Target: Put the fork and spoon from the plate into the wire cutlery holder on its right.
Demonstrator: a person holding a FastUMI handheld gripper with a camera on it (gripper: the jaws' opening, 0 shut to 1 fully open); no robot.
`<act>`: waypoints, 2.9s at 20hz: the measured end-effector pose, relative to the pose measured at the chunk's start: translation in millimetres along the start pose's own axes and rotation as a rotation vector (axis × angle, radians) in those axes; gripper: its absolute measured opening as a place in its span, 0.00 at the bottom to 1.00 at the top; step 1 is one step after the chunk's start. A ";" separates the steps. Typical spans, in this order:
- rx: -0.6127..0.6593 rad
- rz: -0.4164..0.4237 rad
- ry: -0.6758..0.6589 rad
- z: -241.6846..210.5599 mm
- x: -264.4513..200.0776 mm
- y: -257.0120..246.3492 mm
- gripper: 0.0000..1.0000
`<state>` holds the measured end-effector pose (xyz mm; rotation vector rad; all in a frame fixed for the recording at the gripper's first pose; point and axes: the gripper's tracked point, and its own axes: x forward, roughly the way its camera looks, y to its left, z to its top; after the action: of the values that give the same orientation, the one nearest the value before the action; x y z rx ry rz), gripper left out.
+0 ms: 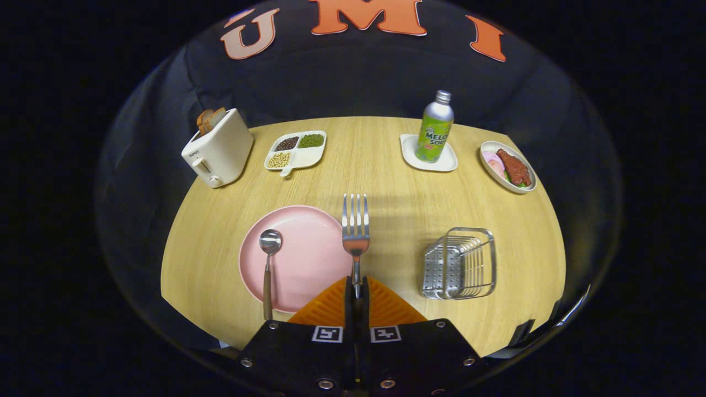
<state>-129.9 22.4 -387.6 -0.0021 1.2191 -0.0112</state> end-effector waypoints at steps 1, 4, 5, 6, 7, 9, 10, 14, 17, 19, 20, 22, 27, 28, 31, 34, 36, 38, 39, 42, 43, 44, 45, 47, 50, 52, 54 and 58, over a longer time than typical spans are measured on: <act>0.002 -0.015 0.007 0.0 -7.4 -10.9 0.04; -0.020 -0.085 0.026 -2.6 -16.6 -50.9 0.04; -0.035 -0.113 0.038 -4.3 -19.9 -62.3 0.04; -0.040 -0.127 0.057 -6.1 -20.3 -72.5 0.04; -0.037 -0.128 0.076 -8.2 -21.9 -78.6 0.04; -0.040 -0.110 0.145 -19.1 -21.5 -89.2 0.04; -0.055 -0.119 0.165 -21.8 -20.9 -96.7 0.04; -0.088 -0.118 0.240 -25.2 -17.8 -115.1 0.04; -0.135 -0.099 0.312 -29.9 -17.8 -123.2 0.04; -0.163 -0.085 0.365 -34.7 -17.2 -126.8 0.04; -0.170 -0.069 0.390 -36.8 -17.4 -126.3 0.04; -0.184 -0.019 0.454 -43.9 -16.8 -122.4 0.04; -0.224 -0.014 0.560 -42.4 -11.5 -132.7 0.05; -0.220 -0.008 0.573 -39.6 -9.4 -131.7 0.05; -0.228 -0.005 0.610 -34.7 -2.5 -135.5 0.05; -0.217 -0.007 0.639 -34.1 6.6 -134.1 0.05; -0.221 -0.008 0.661 -37.1 11.8 -133.5 0.05; -0.231 -0.008 0.678 -38.4 15.4 -131.0 0.06; -0.231 -0.008 0.681 -39.0 17.5 -130.0 0.06; -0.209 -0.018 0.662 -35.0 23.4 -128.8 0.09; -0.195 -0.023 0.645 -31.6 24.3 -129.2 0.09; -0.183 -0.026 0.620 -28.1 26.4 -129.8 0.08; -0.169 -0.032 0.593 -23.1 27.4 -130.7 0.08; -0.135 -0.032 0.516 -10.2 29.3 -127.1 0.09; -0.069 -0.011 0.368 12.1 28.7 -115.9 0.09; -0.048 0.004 0.257 28.7 29.2 -108.9 0.09; -0.024 0.007 0.155 43.2 27.6 -102.8 0.10; 0.040 0.002 -0.048 72.5 19.0 -91.2 0.15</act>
<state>-56.1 -69.3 -379.8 0.0332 1.1711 -0.0334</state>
